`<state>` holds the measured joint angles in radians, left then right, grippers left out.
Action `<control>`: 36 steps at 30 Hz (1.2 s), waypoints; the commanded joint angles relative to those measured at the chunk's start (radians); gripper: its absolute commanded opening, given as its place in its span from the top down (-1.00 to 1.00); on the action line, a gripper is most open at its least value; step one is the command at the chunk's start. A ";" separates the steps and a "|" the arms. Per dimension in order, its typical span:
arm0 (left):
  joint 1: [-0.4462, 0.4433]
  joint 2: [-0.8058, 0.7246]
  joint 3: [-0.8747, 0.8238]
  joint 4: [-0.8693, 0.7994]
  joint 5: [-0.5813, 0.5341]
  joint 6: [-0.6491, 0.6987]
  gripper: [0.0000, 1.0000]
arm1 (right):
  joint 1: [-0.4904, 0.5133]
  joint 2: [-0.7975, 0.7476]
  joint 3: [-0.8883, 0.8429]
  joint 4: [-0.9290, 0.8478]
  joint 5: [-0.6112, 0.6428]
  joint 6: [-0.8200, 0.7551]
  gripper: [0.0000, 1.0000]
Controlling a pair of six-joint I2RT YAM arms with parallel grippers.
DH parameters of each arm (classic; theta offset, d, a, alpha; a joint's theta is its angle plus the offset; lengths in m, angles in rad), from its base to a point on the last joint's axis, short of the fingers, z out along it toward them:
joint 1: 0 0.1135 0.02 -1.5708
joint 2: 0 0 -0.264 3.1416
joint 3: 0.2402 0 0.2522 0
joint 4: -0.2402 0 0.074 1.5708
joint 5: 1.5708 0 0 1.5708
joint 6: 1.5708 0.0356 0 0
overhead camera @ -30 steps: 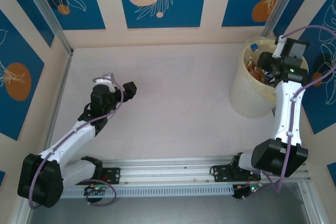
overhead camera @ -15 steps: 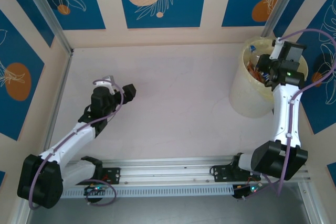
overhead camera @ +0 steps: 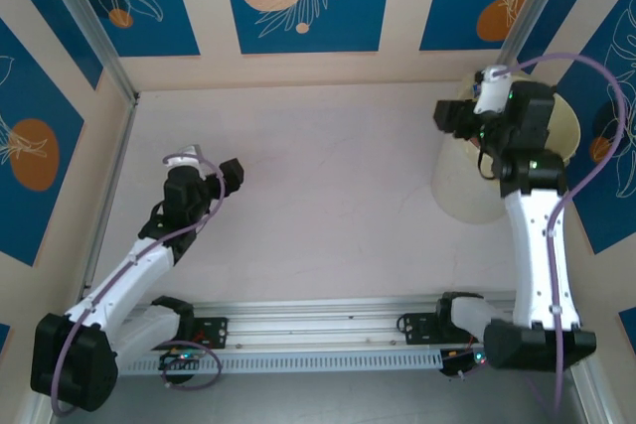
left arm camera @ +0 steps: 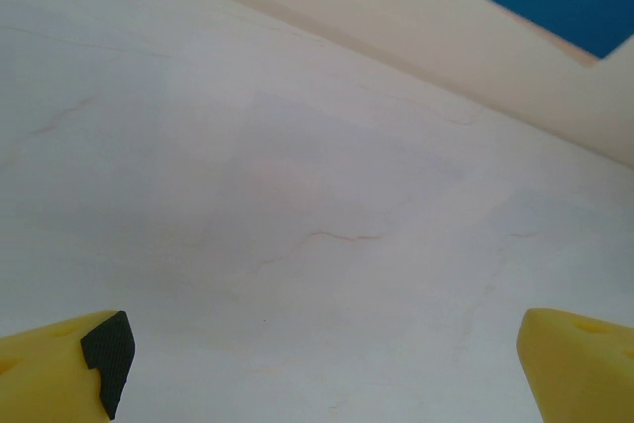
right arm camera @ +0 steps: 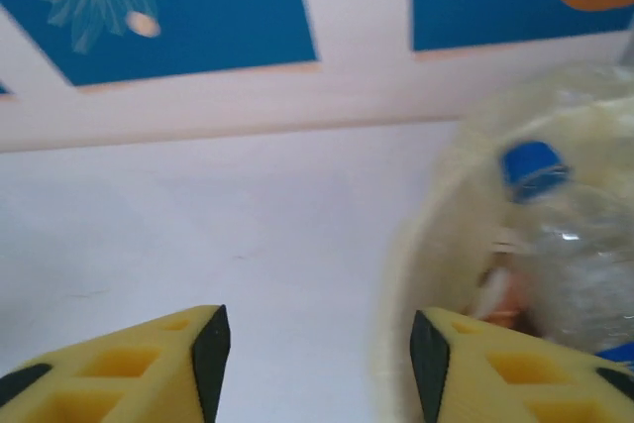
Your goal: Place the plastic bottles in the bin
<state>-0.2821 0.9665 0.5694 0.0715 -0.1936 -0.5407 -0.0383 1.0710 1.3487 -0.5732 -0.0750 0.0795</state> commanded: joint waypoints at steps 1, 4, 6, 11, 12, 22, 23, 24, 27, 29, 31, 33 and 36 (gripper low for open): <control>0.035 -0.052 0.056 -0.118 -0.198 0.079 -0.99 | 0.076 -0.081 -0.177 0.193 -0.150 -0.036 -0.41; 0.063 -0.109 0.037 -0.134 -0.310 0.120 -0.99 | 0.149 -0.131 -0.319 0.313 -0.250 -0.065 -0.47; 0.082 -0.135 0.012 -0.136 -0.399 0.148 -1.00 | 0.200 -0.130 -0.391 0.340 -0.227 -0.102 -0.54; 0.132 -0.127 -0.084 -0.100 -0.644 0.120 -1.00 | 0.229 -0.047 -0.580 0.468 -0.023 -0.140 -0.99; 0.146 -0.117 -0.112 -0.057 -0.645 0.122 -1.00 | 0.223 -0.029 -0.636 0.547 0.004 -0.129 -0.99; 0.255 0.160 -0.244 0.357 -0.273 0.282 -0.99 | 0.134 0.224 -0.817 0.853 0.112 -0.093 -0.99; 0.259 0.206 -0.243 0.406 -0.214 0.313 -0.99 | 0.133 0.247 -0.827 0.891 0.101 -0.091 -0.99; 0.260 0.251 -0.234 0.448 -0.173 0.338 -0.99 | 0.132 0.271 -0.836 0.926 0.090 -0.087 -0.99; 0.261 0.329 -0.205 0.522 -0.052 0.379 -1.00 | 0.130 0.310 -0.815 0.940 0.058 -0.092 -0.99; 0.261 0.362 -0.204 0.597 -0.007 0.432 -1.00 | 0.126 0.324 -0.821 0.992 0.049 -0.085 -0.99; 0.261 0.402 -0.216 0.689 0.001 0.475 -1.00 | 0.114 0.338 -0.826 1.040 0.027 -0.067 -0.99; 0.261 0.476 -0.254 0.831 0.102 0.509 -1.00 | 0.103 0.351 -0.817 1.049 0.016 -0.067 -0.99; 0.245 0.587 -0.280 1.011 0.156 0.552 -1.00 | 0.092 0.353 -0.833 1.101 0.013 -0.090 -0.99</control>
<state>-0.0330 1.4967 0.3183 0.8562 -0.1608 -0.0708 0.0662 1.4143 0.5251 0.4290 -0.0273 -0.0082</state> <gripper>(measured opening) 0.999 0.995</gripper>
